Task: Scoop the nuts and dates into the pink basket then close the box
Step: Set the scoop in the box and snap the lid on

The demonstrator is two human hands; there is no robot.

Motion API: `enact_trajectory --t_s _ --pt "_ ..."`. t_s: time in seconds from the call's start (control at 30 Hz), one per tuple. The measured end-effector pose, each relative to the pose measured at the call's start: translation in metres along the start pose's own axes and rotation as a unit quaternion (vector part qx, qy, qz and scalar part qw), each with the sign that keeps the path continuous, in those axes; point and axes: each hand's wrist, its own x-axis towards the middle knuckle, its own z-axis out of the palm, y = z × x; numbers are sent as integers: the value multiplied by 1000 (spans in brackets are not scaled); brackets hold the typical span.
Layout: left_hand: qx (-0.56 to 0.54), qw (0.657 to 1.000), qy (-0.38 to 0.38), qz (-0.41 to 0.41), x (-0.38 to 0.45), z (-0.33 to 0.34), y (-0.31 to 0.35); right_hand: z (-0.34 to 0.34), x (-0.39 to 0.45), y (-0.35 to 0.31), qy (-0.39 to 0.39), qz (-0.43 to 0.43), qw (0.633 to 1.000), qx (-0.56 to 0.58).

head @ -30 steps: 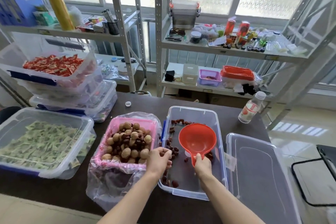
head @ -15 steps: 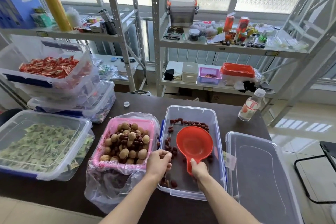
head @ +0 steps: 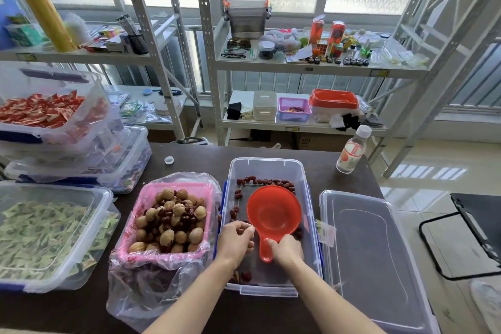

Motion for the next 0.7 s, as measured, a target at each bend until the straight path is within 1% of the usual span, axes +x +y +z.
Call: enact_trajectory --t_s 0.1,0.17,0.27,0.33,0.4,0.5,0.7 --pt "9 1000 -16 6 4 9 4 -11 -3 0 7 -11 1000 -12" --pt "17 1000 -21 16 6 16 7 -23 -11 -3 26 -32 999 -20" --pt "38 998 -27 32 9 29 13 -48 -21 -9 81 -105 991 -28" --pt "49 997 -40 40 10 42 19 -68 -26 -11 120 -150 981 -4" --pt "62 995 -55 53 10 58 25 -88 -25 -9 141 -168 975 35" --pt "73 991 -84 68 5 83 35 -114 -16 2 163 -157 971 80" --pt "116 979 -138 94 -1 133 50 -164 0 41 210 -105 968 83"
